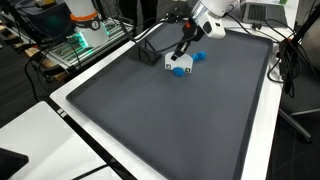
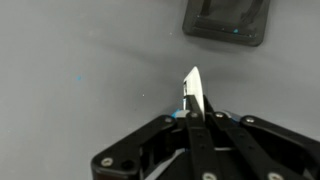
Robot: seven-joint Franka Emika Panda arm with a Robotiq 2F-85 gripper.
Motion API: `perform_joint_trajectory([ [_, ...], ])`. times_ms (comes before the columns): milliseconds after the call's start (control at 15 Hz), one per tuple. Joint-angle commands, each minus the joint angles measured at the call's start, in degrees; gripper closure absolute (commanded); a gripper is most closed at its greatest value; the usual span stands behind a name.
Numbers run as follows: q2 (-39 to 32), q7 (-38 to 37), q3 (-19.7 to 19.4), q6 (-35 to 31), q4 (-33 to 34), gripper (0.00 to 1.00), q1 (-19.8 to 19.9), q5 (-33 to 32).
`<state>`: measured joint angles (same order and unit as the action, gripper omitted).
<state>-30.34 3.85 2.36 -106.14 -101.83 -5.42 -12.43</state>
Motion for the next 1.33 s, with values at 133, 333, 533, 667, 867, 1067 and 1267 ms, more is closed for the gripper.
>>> perform_joint_trajectory([
  [133, 0.89, 2.05, -0.03, 1.09, -3.40, 0.99, 0.72, -0.35],
  [333, 1.27, 1.98, -0.05, 0.89, -3.59, 0.99, 0.75, -0.31],
  [533, 1.45, 2.01, -0.11, 1.89, -3.66, 0.99, 0.74, -0.46],
  [667, 1.67, 1.90, -0.08, 2.09, -3.86, 0.99, 0.81, -0.28],
  [867, 2.33, 2.27, 0.27, 1.14, -4.10, 0.99, 1.22, 0.73],
  [1067, 3.03, 1.80, 0.18, 1.42, -4.17, 0.99, 1.22, 0.81],
  [1267, 3.93, 2.10, 0.20, 2.06, -4.77, 0.99, 1.54, 1.11],
])
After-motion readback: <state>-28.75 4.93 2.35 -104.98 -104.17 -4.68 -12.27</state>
